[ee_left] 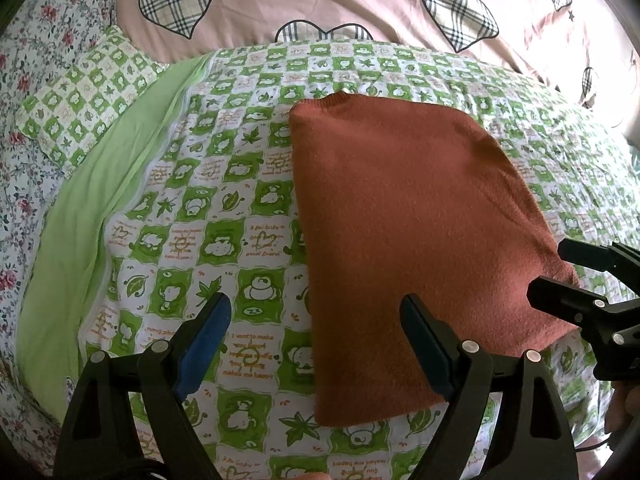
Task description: Fold small clothes
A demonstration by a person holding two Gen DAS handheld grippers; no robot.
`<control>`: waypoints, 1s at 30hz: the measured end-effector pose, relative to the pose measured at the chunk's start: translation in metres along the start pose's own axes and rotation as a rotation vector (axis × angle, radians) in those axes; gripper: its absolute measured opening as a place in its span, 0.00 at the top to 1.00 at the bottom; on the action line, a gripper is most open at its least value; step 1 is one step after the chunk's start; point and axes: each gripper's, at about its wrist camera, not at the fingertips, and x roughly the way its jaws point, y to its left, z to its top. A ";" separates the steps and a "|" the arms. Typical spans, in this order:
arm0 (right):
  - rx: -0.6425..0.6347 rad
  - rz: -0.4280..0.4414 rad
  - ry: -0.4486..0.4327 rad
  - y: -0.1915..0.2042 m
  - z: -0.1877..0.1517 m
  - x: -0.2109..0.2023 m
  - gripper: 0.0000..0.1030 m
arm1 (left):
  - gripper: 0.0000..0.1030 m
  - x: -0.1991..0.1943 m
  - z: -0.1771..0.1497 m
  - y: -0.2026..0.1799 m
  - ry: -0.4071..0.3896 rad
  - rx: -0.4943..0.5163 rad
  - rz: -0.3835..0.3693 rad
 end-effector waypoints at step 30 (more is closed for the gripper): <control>0.004 0.002 -0.002 -0.002 -0.002 -0.003 0.16 | 0.15 -0.004 -0.004 -0.006 0.005 0.024 -0.003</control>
